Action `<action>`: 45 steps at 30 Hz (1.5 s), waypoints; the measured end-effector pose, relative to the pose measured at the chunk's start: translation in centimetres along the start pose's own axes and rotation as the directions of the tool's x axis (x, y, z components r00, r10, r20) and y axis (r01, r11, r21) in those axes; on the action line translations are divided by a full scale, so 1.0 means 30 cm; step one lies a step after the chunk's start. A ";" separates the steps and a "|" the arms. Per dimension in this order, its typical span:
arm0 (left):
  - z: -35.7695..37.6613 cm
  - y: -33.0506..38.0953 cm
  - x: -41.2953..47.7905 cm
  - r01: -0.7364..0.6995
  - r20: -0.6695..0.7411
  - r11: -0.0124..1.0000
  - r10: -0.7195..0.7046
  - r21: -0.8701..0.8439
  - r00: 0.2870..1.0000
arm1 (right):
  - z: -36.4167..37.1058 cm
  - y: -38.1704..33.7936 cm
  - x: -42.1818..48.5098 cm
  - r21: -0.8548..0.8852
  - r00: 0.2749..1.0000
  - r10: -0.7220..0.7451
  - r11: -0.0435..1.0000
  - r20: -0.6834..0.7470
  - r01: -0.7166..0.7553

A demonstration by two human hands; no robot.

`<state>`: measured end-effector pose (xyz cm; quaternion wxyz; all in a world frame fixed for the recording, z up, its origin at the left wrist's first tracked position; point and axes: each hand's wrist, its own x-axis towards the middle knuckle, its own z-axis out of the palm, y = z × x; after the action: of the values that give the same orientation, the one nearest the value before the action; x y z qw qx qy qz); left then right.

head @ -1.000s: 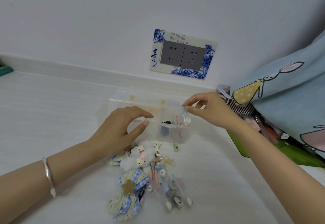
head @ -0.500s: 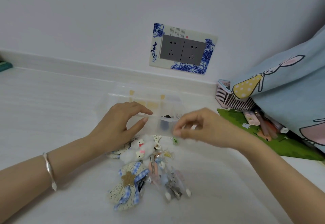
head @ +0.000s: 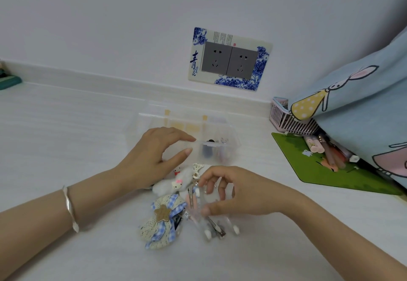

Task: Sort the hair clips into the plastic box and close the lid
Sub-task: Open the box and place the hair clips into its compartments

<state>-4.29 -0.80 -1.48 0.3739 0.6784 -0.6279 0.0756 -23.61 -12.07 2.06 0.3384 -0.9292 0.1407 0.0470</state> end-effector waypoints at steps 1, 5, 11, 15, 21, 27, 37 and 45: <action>0.000 0.001 -0.001 -0.001 0.002 1.000 0.001 -0.002 1.000 | 0.000 -0.006 -0.001 -0.025 1.000 -0.004 1.000 0.020 0.005; -0.003 0.003 -0.006 -0.009 0.008 1.000 0.009 0.002 1.000 | 0.021 -0.020 -0.003 -0.115 1.000 -0.006 0.993 0.017 0.008; -0.005 0.001 -0.009 -0.027 0.020 0.999 0.027 0.030 0.999 | 0.028 0.004 0.014 0.060 0.990 -0.058 0.996 -0.128 0.066; -0.002 -0.005 -0.010 -0.026 0.009 0.999 0.025 0.030 1.000 | -0.074 0.006 0.009 0.274 0.957 -0.043 0.954 -0.288 0.125; 0.000 0.001 -0.004 -0.008 -0.023 1.000 0.008 0.006 1.000 | -0.220 0.076 0.103 0.224 0.775 0.127 0.974 -0.619 0.019; -0.010 0.011 -0.003 -0.005 -0.028 1.000 0.005 -0.006 1.000 | -0.206 0.106 0.170 -0.005 0.783 0.110 0.990 -0.612 -0.143; -0.021 0.021 -0.016 0.003 -0.024 1.000 -0.003 -0.010 1.000 | -0.111 0.081 -0.040 -0.037 0.991 -0.125 0.991 0.047 0.126; -0.021 0.025 -0.021 0.001 -0.033 1.000 -0.001 -0.011 0.999 | -0.064 0.118 -0.024 -0.070 0.988 -0.122 0.989 0.097 0.129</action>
<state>-4.88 0.13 -1.08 0.3881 0.6752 -0.6218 0.0831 -25.35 -15.71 1.48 0.3114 -0.9452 0.0643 0.0738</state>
